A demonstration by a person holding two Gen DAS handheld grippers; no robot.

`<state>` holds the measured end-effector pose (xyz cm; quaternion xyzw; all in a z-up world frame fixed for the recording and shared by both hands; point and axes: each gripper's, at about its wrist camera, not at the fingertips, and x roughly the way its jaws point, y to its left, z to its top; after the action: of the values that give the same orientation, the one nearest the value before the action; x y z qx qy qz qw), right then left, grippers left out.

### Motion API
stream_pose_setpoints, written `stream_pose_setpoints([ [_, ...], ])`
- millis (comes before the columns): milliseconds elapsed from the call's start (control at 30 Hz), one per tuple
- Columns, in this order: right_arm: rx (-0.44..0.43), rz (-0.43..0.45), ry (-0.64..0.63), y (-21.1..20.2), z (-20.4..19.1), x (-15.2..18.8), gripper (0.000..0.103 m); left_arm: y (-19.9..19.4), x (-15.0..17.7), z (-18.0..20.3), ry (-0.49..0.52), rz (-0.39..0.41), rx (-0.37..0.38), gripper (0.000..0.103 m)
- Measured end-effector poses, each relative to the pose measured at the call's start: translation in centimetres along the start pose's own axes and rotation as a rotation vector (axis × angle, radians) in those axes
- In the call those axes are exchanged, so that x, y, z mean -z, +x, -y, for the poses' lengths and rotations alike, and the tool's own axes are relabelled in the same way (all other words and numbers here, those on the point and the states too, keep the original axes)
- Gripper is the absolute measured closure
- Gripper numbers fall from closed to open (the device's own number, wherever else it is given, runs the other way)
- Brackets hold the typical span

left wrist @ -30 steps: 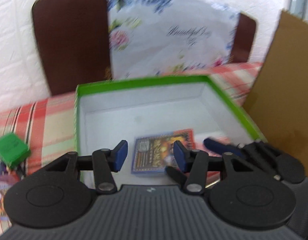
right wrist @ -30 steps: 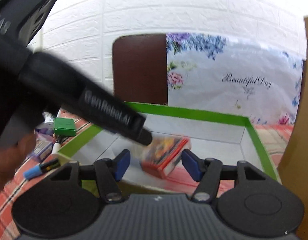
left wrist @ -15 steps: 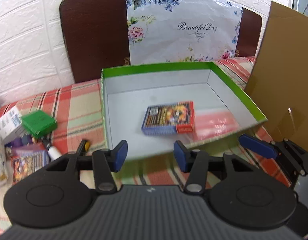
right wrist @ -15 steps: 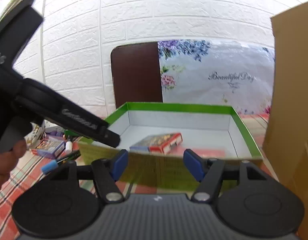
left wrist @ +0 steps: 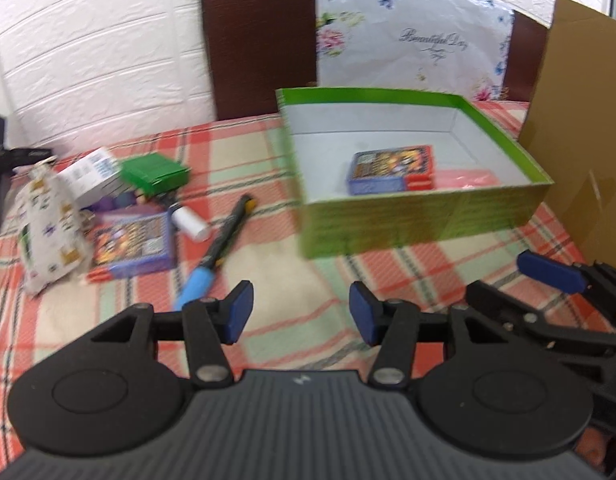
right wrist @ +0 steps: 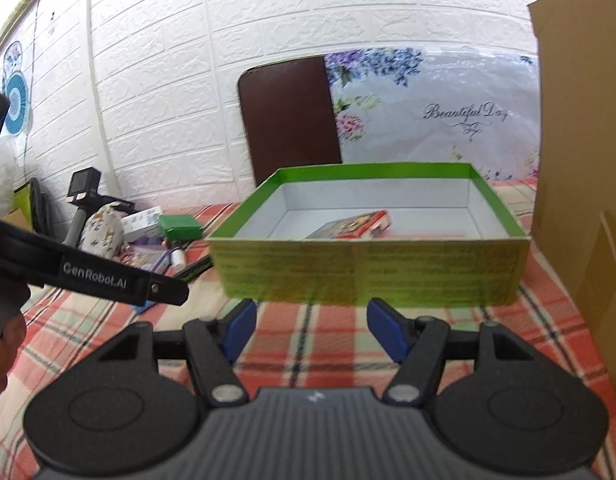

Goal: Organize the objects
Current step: 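Move the right gripper toward the blue-capped marker, then grasp the blue-capped marker with the right gripper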

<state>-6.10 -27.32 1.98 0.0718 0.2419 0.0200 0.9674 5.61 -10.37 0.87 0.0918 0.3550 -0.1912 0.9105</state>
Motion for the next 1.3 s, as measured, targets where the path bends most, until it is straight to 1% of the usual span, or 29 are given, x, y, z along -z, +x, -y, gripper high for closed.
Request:
stream_pose_setpoints([
  [67, -0.013, -0.009, -0.013, 0.0, -0.9, 0.2, 0.04, -0.2, 0.7, -1.0, -0.01, 0.002, -0.026, 0.044],
  [300, -0.058, -0.052, -0.094, 0.6, -5.1, 0.7, 0.04, -0.1, 2.6, -5.4, -0.066, -0.005, -0.098, 0.044],
  [333, -0.064, -0.058, -0.108, 0.8, -5.7, 0.8, 0.04, 0.0, 2.9, -6.1, -0.077, -0.007, -0.107, 0.042],
  [567, -0.111, -0.11, -0.186, 2.7, -9.9, 1.3, 0.04, 0.7, 4.4, -10.3, -0.129, -0.009, -0.186, 0.042],
  [800, -0.155, -0.168, -0.236, 5.1, -12.9, 1.6, 0.04, 1.6, 5.5, -14.0, -0.193, -0.017, -0.219, 0.041],
  [867, -0.165, -0.178, -0.244, 6.0, -13.6, 1.4, 0.04, 1.8, 5.8, -15.1, -0.213, -0.008, -0.235, 0.037],
  [933, -0.167, -0.181, -0.241, 6.9, -14.1, 1.0, 0.04, 2.0, 6.2, -16.0, -0.232, 0.015, -0.252, 0.031],
  [967, -0.166, -0.183, -0.235, 7.5, -14.3, 0.7, 0.04, 2.0, 6.4, -16.4, -0.237, 0.028, -0.257, 0.03],
  [1067, -0.167, -0.213, -0.163, 10.0, -14.4, -0.4, 0.04, 2.1, 7.2, -17.0, -0.231, 0.075, -0.25, 0.027],
  [1167, -0.167, -0.24, -0.075, 12.6, -14.5, -1.5, 0.041, 2.1, 7.7, -16.9, -0.225, 0.112, -0.242, 0.026],
  [1267, -0.145, -0.256, -0.01, 15.1, -14.4, -2.1, 0.041, 2.0, 7.6, -17.1, -0.234, 0.112, -0.233, 0.026],
  [1300, -0.136, -0.265, -0.003, 15.8, -14.3, -2.1, 0.043, 2.0, 7.5, -17.3, -0.24, 0.107, -0.226, 0.027],
])
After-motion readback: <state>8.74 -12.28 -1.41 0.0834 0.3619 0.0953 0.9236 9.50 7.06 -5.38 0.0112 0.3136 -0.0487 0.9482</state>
